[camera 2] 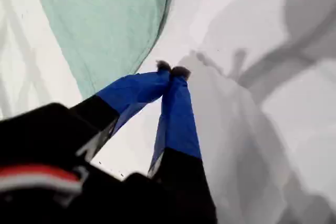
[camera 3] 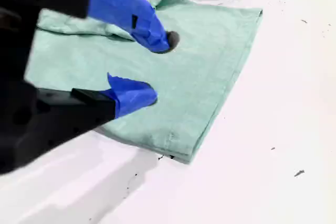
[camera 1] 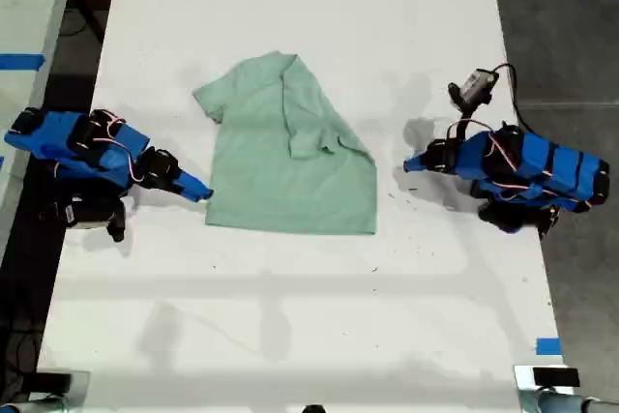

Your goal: Fold t shirt

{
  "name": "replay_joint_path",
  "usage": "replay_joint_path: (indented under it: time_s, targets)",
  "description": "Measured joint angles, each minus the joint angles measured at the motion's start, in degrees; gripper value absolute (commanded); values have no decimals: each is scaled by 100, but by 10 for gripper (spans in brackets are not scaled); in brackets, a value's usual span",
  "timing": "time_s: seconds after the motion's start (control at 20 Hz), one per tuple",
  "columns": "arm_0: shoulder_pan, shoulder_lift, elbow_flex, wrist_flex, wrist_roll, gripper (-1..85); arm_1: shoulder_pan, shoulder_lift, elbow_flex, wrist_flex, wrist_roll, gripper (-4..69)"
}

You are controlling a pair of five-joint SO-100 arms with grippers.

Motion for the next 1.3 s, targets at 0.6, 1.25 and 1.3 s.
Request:
replay_joint_path:
  time_s: [0.6, 1.25, 1.3]
  targets:
    - [-2048, -176, -114, -791, 861, -1, 26, 18, 0, 413, 738, -2]
    - [-7427, -10020, -6882, 835, 4544, 154, 18, 18, 0, 413, 756, -2]
    - [-7444, -10204, -6926, 861, 4570, 156, 18, 18, 0, 413, 773, -2]
